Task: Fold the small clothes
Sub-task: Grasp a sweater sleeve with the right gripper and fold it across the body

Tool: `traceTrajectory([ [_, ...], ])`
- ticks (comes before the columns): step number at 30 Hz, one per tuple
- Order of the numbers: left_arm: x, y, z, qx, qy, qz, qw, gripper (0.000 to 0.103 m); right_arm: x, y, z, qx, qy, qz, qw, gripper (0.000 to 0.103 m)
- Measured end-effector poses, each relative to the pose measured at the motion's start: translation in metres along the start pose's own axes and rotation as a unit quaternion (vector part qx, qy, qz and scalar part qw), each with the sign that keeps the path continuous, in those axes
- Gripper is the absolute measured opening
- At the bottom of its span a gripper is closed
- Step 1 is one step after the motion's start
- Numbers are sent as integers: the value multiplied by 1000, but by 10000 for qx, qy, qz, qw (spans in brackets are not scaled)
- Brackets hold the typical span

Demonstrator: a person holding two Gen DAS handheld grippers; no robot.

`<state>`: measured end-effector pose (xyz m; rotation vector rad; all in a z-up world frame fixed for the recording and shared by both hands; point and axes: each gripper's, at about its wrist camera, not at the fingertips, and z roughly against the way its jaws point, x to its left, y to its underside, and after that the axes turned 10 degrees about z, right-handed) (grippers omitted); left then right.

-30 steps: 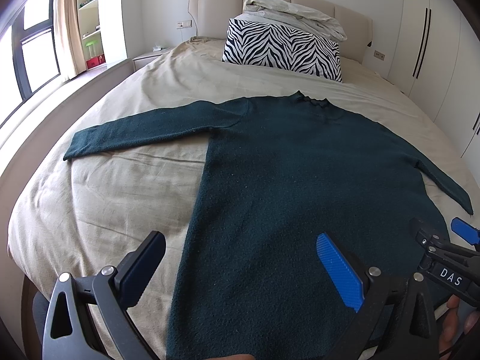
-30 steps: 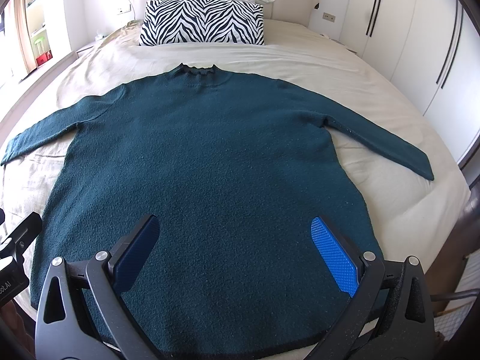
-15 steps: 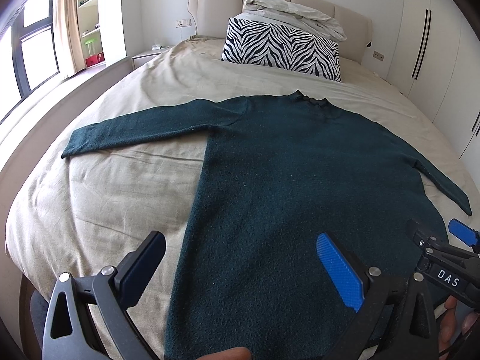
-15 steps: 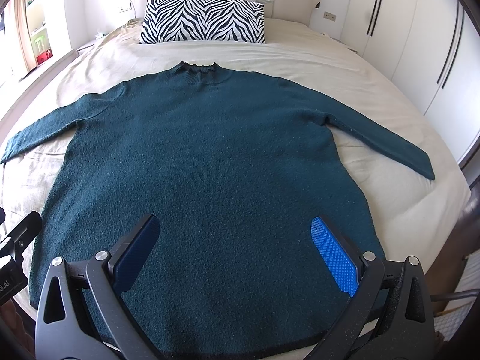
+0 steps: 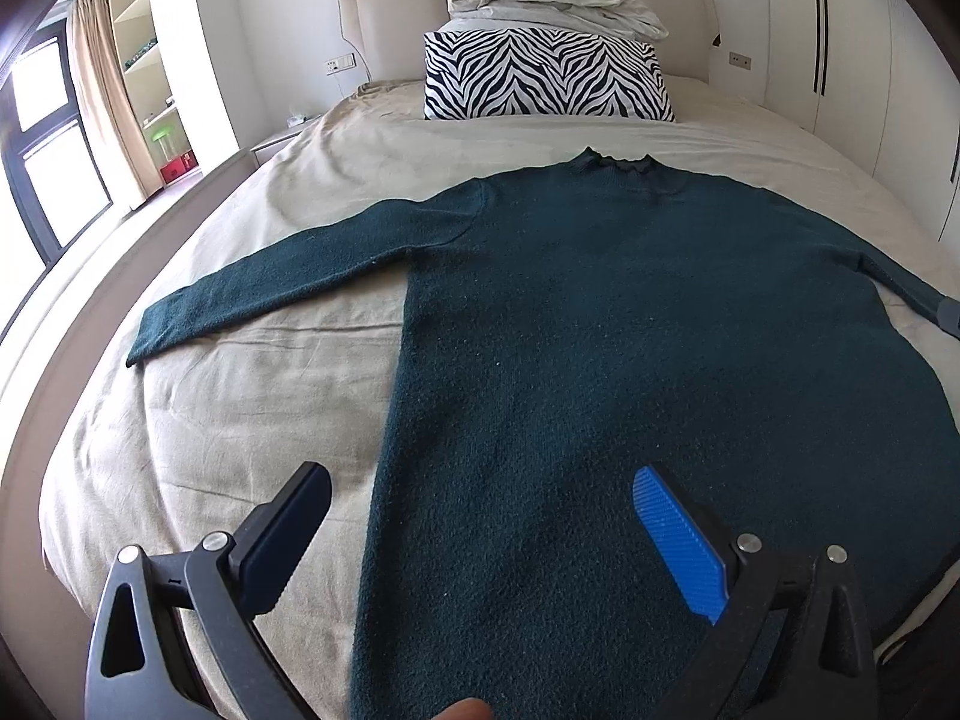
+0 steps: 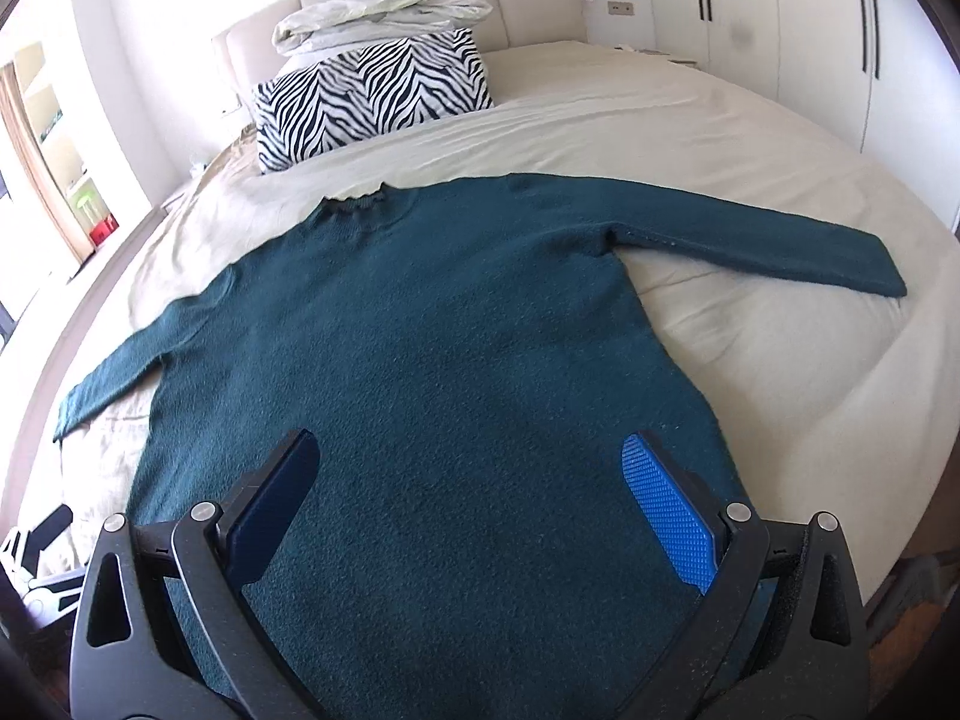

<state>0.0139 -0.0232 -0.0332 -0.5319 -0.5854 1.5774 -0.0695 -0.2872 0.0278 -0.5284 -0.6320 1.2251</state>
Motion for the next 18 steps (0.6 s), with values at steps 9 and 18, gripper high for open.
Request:
traceTrajectory([
  [9,0,-23,-20,182,1090,526,9925,103,-258,2,-30,-475,-426,-3385,9388,102],
  [18,-26,-56,-34,197,1139,476,9922,103,-383,-2,-78,-770,-557,-4582,8837,85],
])
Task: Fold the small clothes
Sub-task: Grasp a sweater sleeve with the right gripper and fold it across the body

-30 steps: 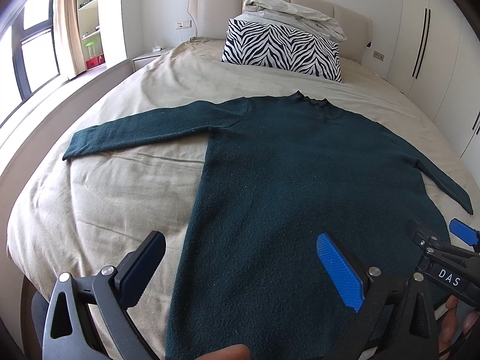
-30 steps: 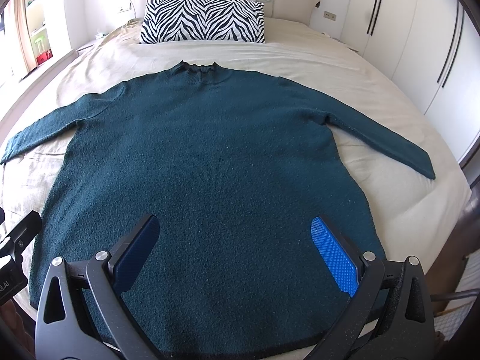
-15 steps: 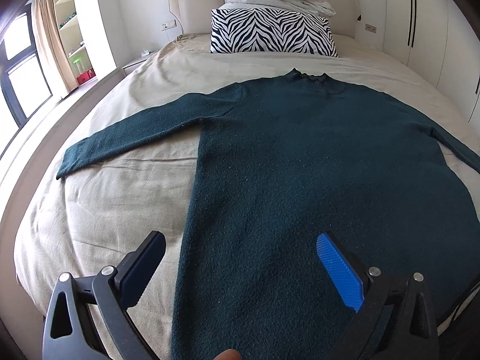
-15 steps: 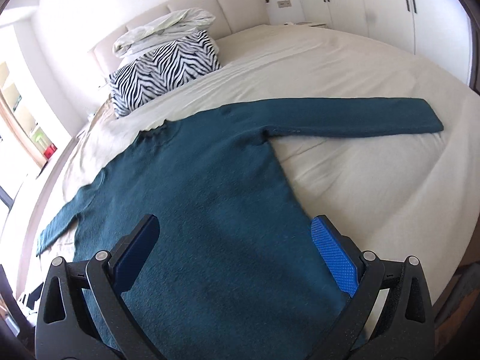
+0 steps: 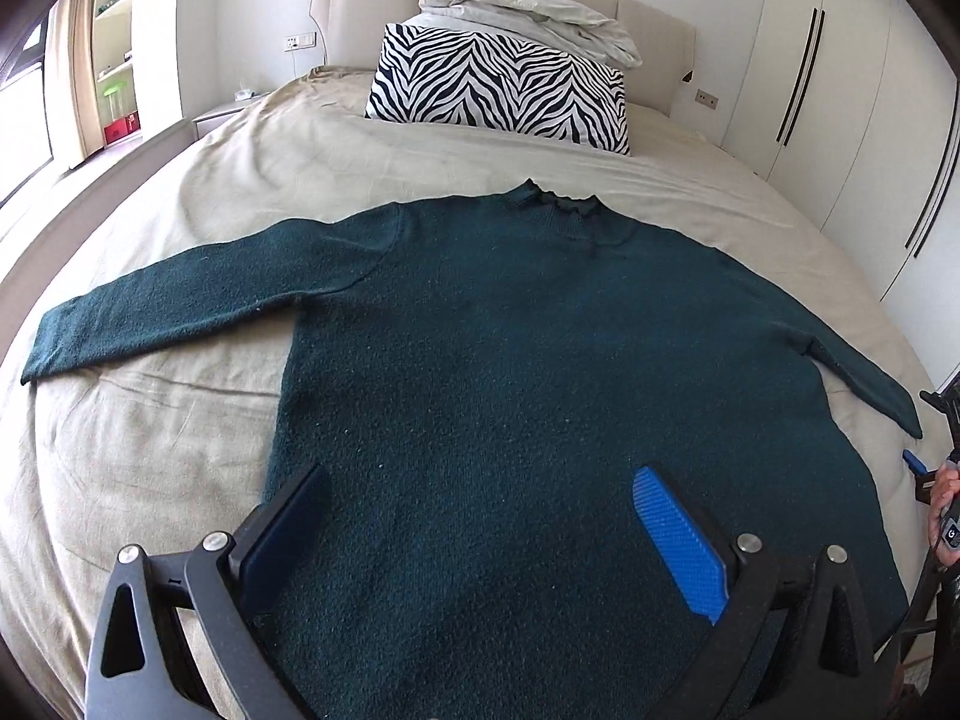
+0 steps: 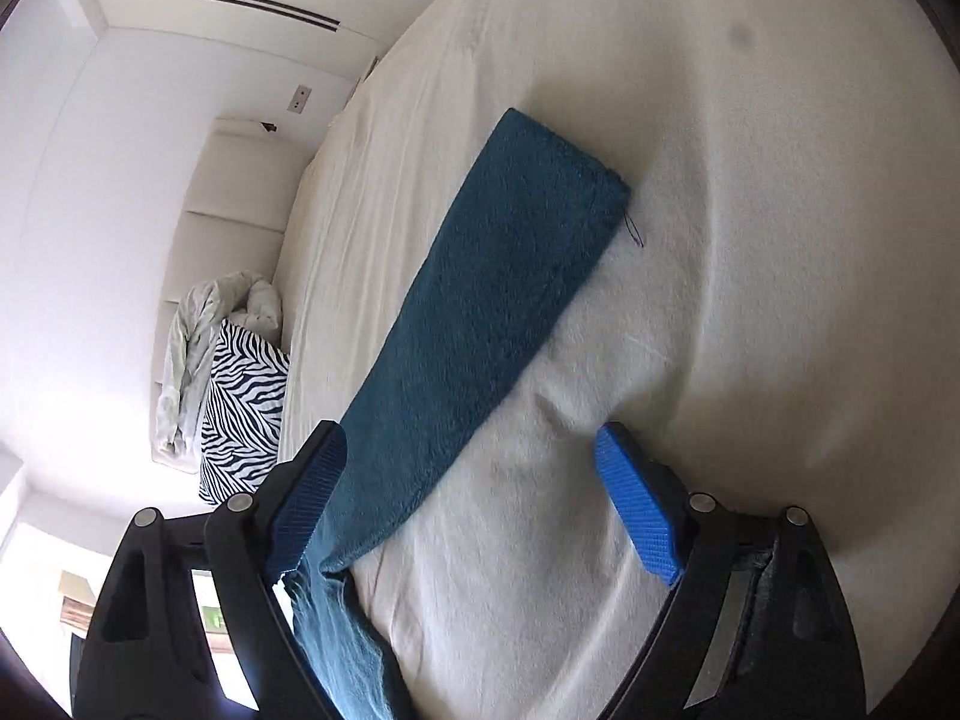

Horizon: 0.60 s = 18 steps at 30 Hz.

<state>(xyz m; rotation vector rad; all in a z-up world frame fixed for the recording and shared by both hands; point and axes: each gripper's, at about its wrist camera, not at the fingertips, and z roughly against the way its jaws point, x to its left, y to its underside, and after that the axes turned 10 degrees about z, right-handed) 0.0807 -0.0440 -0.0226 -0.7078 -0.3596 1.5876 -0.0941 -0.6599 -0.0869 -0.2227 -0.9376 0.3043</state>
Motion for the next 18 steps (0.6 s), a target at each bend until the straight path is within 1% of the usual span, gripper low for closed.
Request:
traceTrajectory([
  [1,-1,-3,-5,75,54,32,10000,103,-2,-10,-5,-38,-8,-27,10000,85],
  [3,-1,-10,-19,351,378,252,9983,103,-7,-26,-18,-110,-50,-99,9999,81],
  [4,1,-12,-25,452,516,398,9968,103,-11,-36,-24,-135,-50,-161,9998,76],
  [5,2,-14,-30,518,665,533,9950,102,-13,-43,-30,-156,-28,-231,9996,69],
  [7,0,-18,-41,612,909,666,9917,101,-11,-52,-44,-178,-5,-298,9994,60],
  [8,-1,-20,-46,673,981,702,9904,97,-11,-58,-49,-195,42,-280,9994,52],
  [9,-3,-21,-53,756,1050,740,9888,91,-11,-64,-54,-188,134,-222,9995,47],
  [10,-3,-23,-58,842,1130,781,9869,89,-8,-69,-60,-144,230,-133,9995,33],
  [11,-4,-24,-64,914,1236,834,9846,86,-4,-73,-66,-80,317,-28,9995,26],
  [12,-4,-26,-69,965,1343,901,9821,83,7,-75,-72,-42,386,122,9992,23],
  [13,-3,-29,-72,996,1417,965,9801,81,23,-72,-78,-16,442,349,9984,18],
  [14,-3,-31,-76,1016,1477,1017,9785,78,41,-68,-81,-3,483,643,9968,16],
  [15,-2,-33,-79,1030,1555,1080,9765,78,62,-64,-86,12,503,977,9939,16],
  [16,-1,-36,-81,1024,1629,1150,9746,78,86,-58,-90,45,477,1322,9901,15],
  [17,1,-39,-83,1014,1680,1215,9730,77,114,-45,-93,105,430,1678,9848,12],
  [18,3,-43,-85,1003,1719,1271,9717,75,142,-34,-99,166,353,2038,9782,11],
])
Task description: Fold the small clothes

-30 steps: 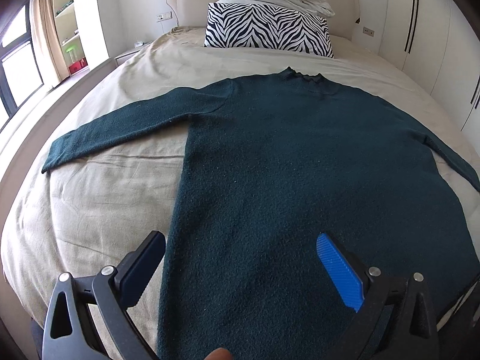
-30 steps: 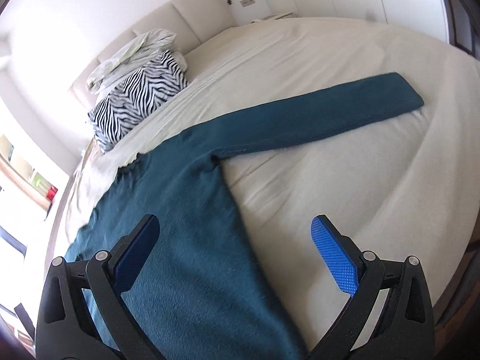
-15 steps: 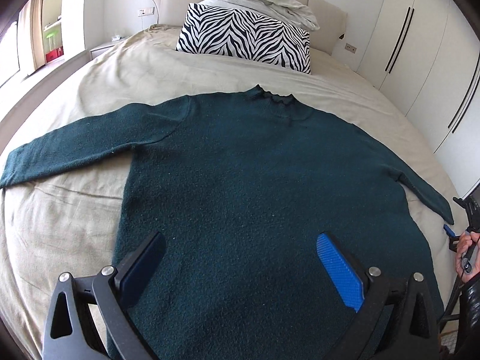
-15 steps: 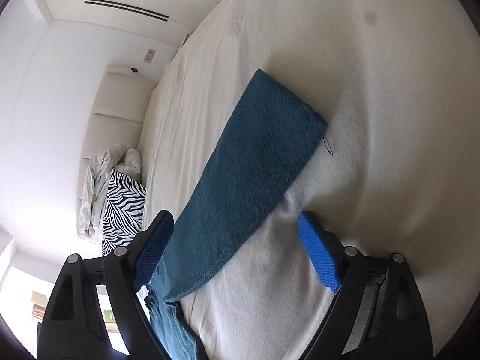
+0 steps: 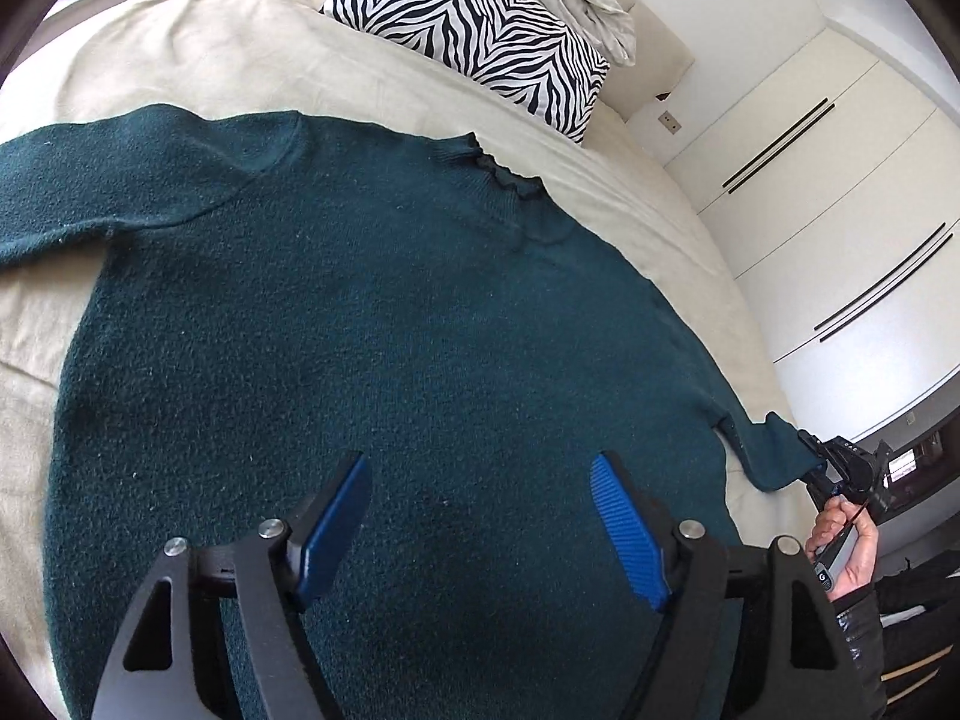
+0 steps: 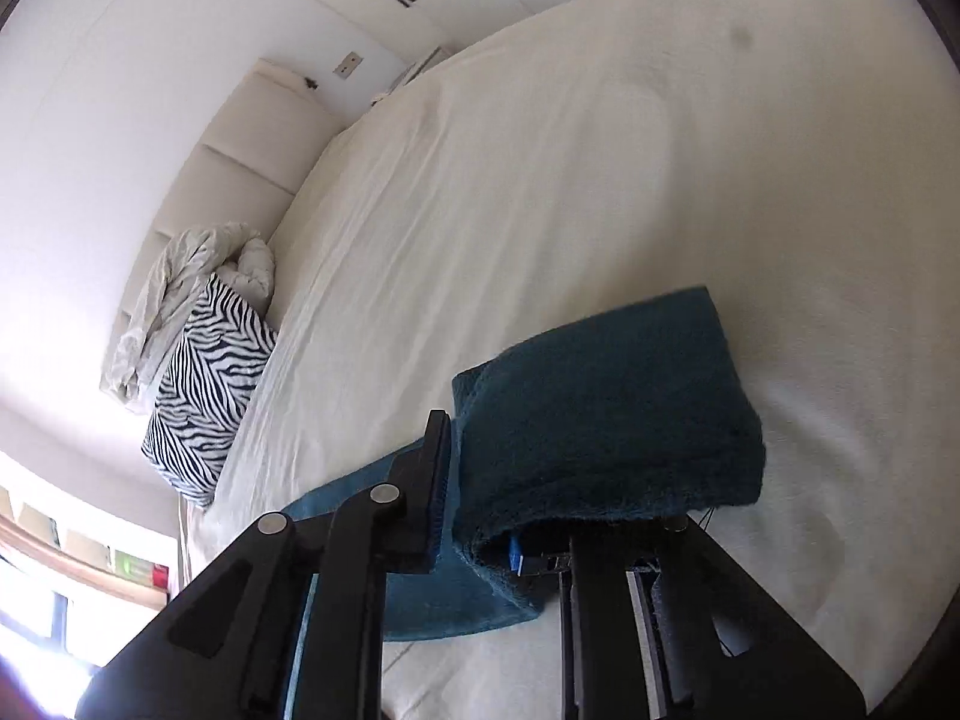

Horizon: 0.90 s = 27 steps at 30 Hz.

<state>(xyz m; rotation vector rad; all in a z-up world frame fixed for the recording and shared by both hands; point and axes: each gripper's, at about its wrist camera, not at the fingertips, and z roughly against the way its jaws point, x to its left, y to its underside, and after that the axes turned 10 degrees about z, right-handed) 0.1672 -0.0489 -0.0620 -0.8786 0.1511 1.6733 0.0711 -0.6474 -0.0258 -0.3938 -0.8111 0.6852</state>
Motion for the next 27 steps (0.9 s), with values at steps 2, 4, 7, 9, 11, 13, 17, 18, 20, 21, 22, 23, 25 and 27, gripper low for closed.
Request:
traceTrajectory([
  [2,4,-8,1,-38,108,105,9999,75,67,5,-7,53,-234,717,9971,11],
  [4,9,-16,3,-93,243,235,9994,75,140,26,-14,153,-518,1453,9879,11],
  [7,16,-27,5,-150,470,450,9978,75,233,75,-37,428,-891,2352,9669,11],
  [9,22,-33,3,-114,597,597,9964,75,274,116,-60,680,-1025,2724,9543,11],
  [11,27,-37,-2,-25,710,691,9951,75,302,160,-83,1064,-1112,2891,9448,11],
  [13,32,-37,-6,100,837,798,9932,76,321,194,-106,1363,-1026,3111,9349,12],
  [17,41,-39,-21,325,1057,1128,9874,87,321,255,-106,1624,-1254,3254,9230,46],
  [18,41,-39,-24,368,1112,1189,9860,89,316,255,-101,1564,-1430,3106,9266,52],
  [20,37,-39,-31,435,1177,1245,9842,90,303,268,-68,1399,-1591,2921,9326,69],
  [21,34,-38,-34,475,1209,1244,9837,90,298,265,-61,1333,-1683,2869,9336,71],
  [22,29,-37,-38,515,1251,1220,9833,90,292,266,-52,1290,-1768,2834,9337,72],
  [23,24,-37,-42,556,1275,1175,9833,90,284,262,-46,1278,-1839,2755,9348,72],
  [25,11,-37,-54,645,1197,1025,9854,90,265,256,-40,1257,-1979,2378,9426,72],
  [27,1,-38,-70,779,1003,941,9874,89,241,247,-38,1273,-2069,1836,9525,72],
])
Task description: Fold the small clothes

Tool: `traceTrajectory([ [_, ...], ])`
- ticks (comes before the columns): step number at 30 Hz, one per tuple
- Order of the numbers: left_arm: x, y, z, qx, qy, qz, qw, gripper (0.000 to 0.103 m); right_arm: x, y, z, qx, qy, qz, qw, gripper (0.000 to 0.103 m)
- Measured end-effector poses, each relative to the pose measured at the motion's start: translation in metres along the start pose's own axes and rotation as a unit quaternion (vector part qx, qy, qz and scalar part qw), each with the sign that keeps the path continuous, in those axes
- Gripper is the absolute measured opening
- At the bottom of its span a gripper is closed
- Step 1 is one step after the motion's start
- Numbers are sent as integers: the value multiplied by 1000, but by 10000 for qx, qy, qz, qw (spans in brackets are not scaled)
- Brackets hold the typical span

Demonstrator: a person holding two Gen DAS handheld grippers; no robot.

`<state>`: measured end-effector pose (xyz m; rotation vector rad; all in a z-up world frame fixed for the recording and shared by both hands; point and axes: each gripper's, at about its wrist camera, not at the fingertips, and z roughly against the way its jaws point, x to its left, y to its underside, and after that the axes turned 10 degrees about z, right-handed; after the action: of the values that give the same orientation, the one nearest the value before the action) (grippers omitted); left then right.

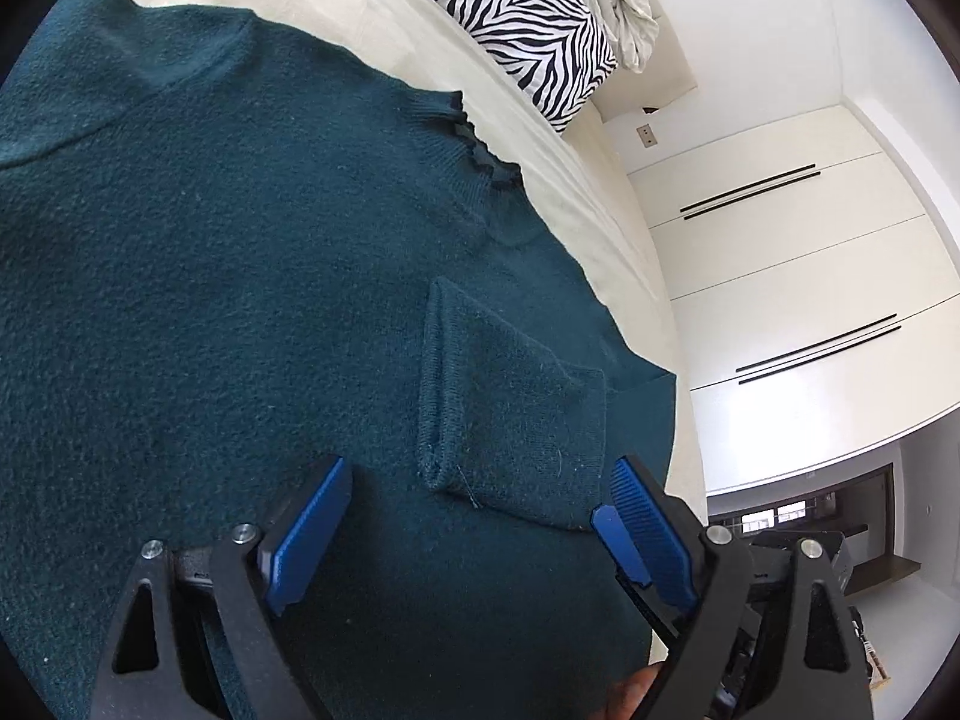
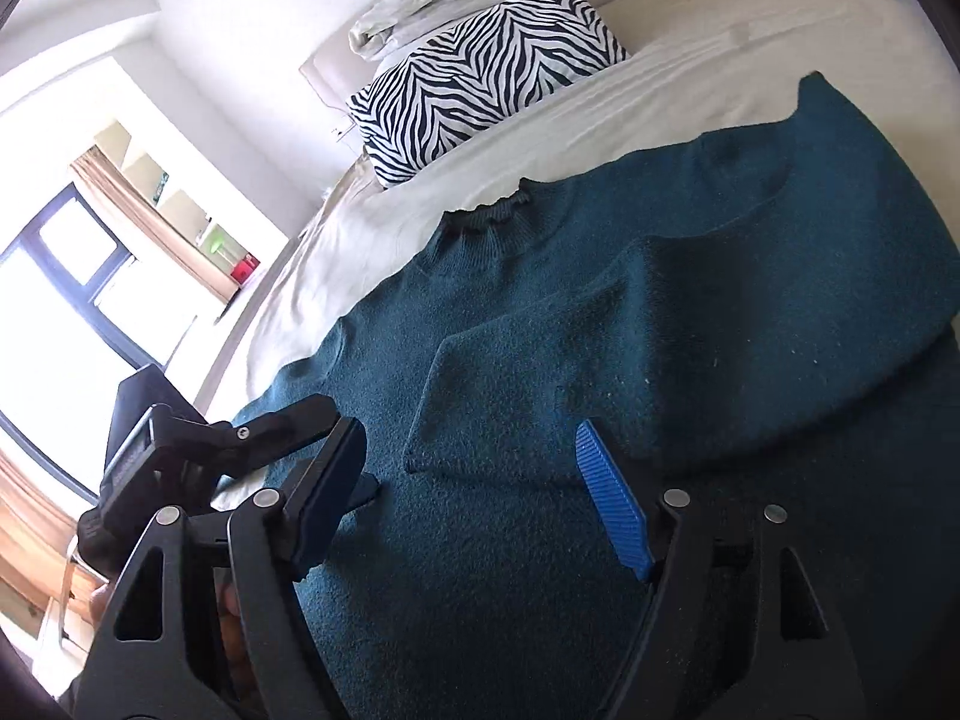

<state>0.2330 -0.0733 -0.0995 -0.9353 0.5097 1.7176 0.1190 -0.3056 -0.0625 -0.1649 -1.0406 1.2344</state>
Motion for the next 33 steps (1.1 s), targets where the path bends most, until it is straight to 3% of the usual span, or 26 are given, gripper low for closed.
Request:
traceTrajectory([
  [2,-11,0,-7,-49,-142,-137,9998,87,-24,4,6,-74,-107,-499,9987,72],
  [4,-22,-5,-18,24,-311,-313,9990,73,-48,12,15,-205,-323,-925,9950,72],
  [7,-35,-10,-36,193,-607,-484,9968,36,-71,20,26,-463,-654,-1349,9876,72],
  [8,-38,-10,-41,253,-702,-567,9956,17,-76,21,29,-530,-691,-1440,9857,72],
  [9,-41,-10,-43,262,-779,-646,9945,10,-81,22,32,-579,-735,-1514,9840,72],
  [12,-50,-9,-32,67,-683,-879,9938,10,-91,22,39,-674,-821,-1670,9802,72],
  [16,-54,-23,3,-614,-526,-1038,9913,10,-106,25,50,-809,-899,-1966,9730,72],
  [21,-24,-51,40,-1329,-672,-838,9853,10,-127,20,53,-876,-941,-2422,9617,72],
  [24,-2,-65,46,-1430,-670,-638,9854,10,-135,7,42,-725,-877,-2631,9580,72],
  [29,11,-70,34,-1485,-690,-709,9840,10,-152,-22,18,-614,-789,-2866,9528,72],
  [33,15,-71,23,-1490,-807,-772,9825,10,-163,-40,16,-874,-712,-2928,9495,72],
])
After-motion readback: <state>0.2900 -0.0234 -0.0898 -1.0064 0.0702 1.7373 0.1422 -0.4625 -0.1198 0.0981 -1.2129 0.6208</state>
